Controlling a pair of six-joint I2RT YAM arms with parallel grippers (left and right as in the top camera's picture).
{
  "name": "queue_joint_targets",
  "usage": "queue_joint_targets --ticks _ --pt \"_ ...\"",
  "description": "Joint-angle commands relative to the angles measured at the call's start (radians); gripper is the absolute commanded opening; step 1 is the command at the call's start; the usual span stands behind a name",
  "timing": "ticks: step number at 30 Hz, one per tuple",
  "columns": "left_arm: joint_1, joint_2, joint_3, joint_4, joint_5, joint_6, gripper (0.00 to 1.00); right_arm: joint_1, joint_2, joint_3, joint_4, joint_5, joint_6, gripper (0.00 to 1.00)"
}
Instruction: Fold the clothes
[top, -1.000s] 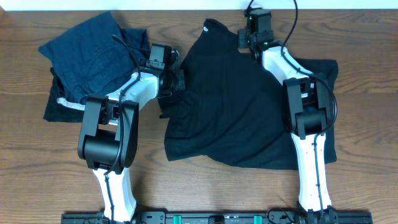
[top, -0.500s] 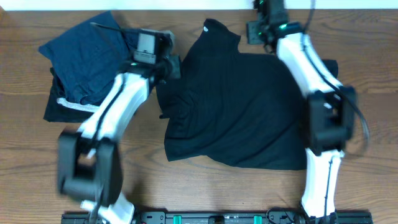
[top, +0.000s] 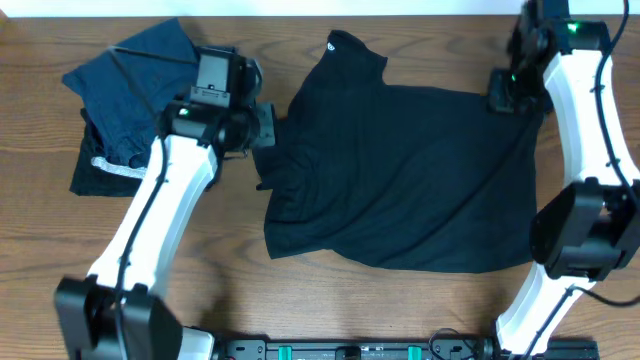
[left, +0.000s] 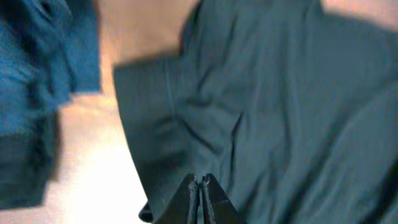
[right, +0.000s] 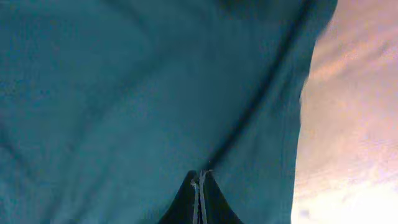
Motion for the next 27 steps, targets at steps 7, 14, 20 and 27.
queue_joint_targets --ticks 7,14,20,27 --pt "-0.045 0.115 -0.009 0.046 0.081 0.076 0.06 -0.108 0.002 -0.24 -0.052 -0.067 0.134 0.01" --pt "-0.047 0.13 -0.009 0.124 0.082 0.075 0.07 -0.156 0.002 -0.401 0.01 -0.026 0.154 0.01" --pt "-0.069 0.166 -0.008 0.162 0.082 0.076 0.06 -0.196 0.002 -0.41 0.053 -0.036 0.141 0.01" --pt "-0.073 0.304 0.006 0.177 0.082 0.087 0.06 -0.202 0.002 -0.41 0.051 -0.06 0.122 0.01"
